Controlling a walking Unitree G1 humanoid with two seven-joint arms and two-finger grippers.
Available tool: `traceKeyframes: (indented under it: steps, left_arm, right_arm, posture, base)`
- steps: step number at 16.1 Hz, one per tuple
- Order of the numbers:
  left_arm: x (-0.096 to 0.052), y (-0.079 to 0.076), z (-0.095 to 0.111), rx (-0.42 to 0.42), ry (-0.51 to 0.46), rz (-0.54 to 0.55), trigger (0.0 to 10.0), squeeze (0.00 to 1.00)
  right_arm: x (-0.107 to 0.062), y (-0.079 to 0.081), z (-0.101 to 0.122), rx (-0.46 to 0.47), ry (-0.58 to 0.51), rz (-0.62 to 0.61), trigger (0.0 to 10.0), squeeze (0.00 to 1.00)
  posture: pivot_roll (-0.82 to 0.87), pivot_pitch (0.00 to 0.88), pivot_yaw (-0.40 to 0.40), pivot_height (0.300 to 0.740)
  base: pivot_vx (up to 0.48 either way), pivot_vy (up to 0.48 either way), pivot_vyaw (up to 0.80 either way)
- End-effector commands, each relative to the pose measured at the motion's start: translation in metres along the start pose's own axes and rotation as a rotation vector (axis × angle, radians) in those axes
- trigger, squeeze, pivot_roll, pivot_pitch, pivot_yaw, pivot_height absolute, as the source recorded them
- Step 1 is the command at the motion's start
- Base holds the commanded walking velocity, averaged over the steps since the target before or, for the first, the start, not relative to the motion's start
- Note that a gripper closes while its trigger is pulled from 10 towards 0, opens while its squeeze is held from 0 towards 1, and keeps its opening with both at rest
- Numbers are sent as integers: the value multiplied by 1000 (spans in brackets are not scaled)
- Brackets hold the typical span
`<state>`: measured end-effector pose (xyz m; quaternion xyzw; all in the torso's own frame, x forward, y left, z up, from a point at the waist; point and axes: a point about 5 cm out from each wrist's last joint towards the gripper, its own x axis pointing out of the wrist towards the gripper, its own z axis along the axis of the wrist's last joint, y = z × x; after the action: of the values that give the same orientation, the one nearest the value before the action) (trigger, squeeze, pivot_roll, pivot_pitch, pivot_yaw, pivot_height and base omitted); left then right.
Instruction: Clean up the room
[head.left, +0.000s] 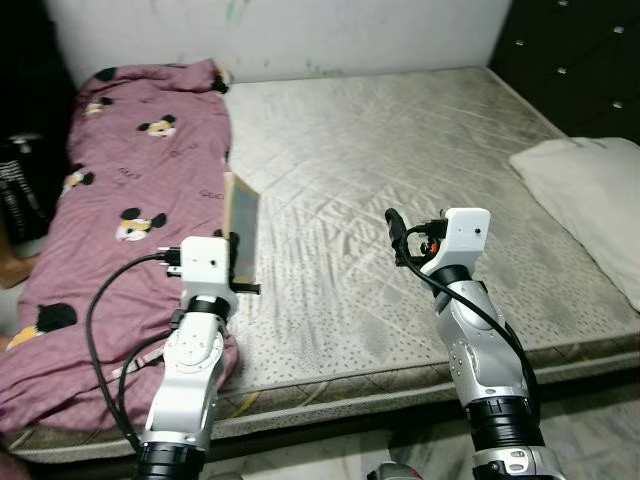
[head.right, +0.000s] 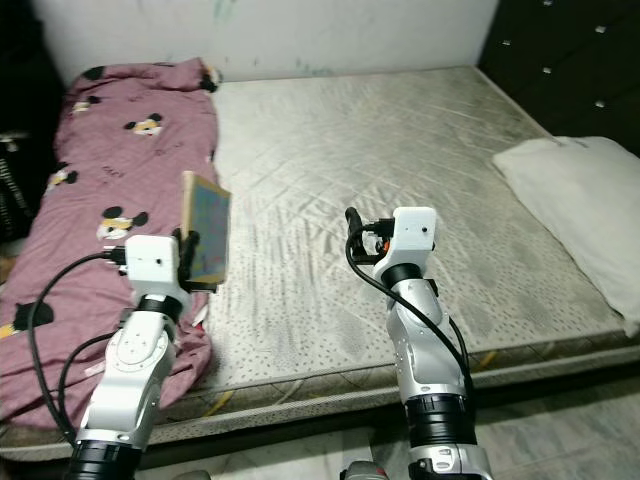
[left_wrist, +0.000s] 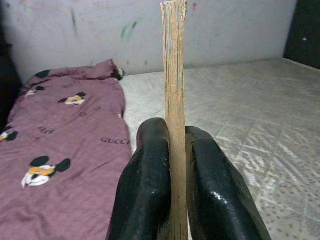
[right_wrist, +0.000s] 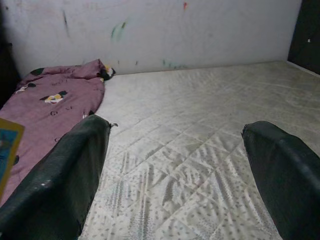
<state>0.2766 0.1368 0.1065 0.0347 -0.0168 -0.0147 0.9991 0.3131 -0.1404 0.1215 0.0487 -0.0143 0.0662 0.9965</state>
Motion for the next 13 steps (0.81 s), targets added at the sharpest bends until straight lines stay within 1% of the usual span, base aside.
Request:
traceKeyframes:
  steps: [1, 2, 3, 4, 10, 13]
  left_arm:
    - [2, 5, 8, 7, -43, 20, 10000, 0]
    - [2, 5, 7, -17, -40, 23, 10000, 0]
    - [2, 5, 7, -22, -37, 24, 10000, 0]
    - [2, 5, 8, -4, -43, 25, 10000, 0]
    - [2, 1, 9, -9, -44, 7, 10000, 0]
    - [1, 0, 8, -14, -42, 11, 10000, 0]
  right_arm:
    - [2, 4, 1, -2, -3, 19, 10000, 0]
    - [3, 5, 1, -8, -4, 25, 10000, 0]
    - [3, 5, 1, -8, -4, 26, 10000, 0]
    - [4, 5, 2, -11, -5, 27, 10000, 0]
    - [3, 5, 1, -24, 3, 33, 10000, 0]
    - [2, 4, 0, -35, 9, 36, 10000, 0]
  posture:
    - [-41, 0, 13, 740]
    - [-40, 0, 11, 740]
    - [-40, 0, 11, 740]
    - [-38, 0, 5, 740]
    - [-43, 0, 4, 740]
    - [-45, 0, 0, 740]
  base:
    - [0, 0, 0]
    - [0, 0, 0]
    - [0, 0, 0]
    - [0, 0, 0]
    - [0, 0, 0]
    - [0, -273, 0]
